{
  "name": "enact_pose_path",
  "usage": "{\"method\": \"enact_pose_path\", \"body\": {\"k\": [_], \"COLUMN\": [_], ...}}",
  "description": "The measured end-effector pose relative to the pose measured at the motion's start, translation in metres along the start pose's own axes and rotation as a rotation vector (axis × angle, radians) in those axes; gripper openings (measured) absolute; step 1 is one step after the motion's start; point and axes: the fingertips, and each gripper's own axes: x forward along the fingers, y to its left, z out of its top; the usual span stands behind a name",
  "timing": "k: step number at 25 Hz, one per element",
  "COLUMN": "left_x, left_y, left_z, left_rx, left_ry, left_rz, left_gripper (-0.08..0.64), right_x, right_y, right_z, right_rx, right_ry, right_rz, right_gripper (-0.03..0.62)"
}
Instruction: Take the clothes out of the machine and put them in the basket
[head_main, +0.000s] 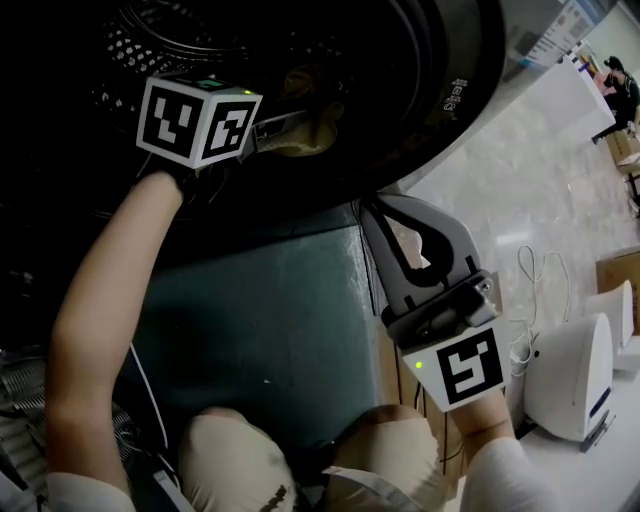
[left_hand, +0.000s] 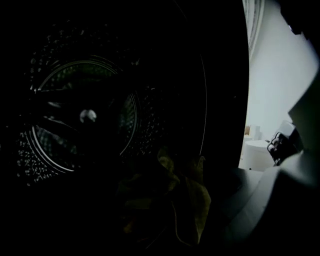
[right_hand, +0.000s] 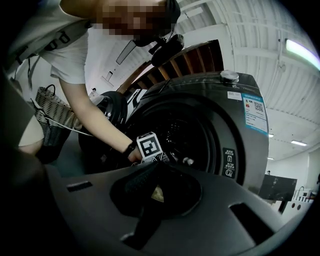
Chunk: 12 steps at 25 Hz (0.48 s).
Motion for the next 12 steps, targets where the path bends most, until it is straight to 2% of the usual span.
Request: {"method": "enact_pose_path", "body": {"k": [3,12], "left_x": [0.023,0.071], "left_y": [0.014,0.030], "left_z": [-0.010,-0.037], "left_rx": [0.007,-0.009], "left_ry": [0.085,0.199], "left_rz": [0.009,0.051], "left_gripper": [0.518,0.518], "right_x": [-0.005,-0.034], "right_y": [-0.006,-0.010], "right_z": [-0.007,-0.030], "right_rx": [-0.001,0.001], "right_ry": [0.012,0.049], "right_rz": [-0.004,-0.016], "right_gripper": [0.011,0.011]}}
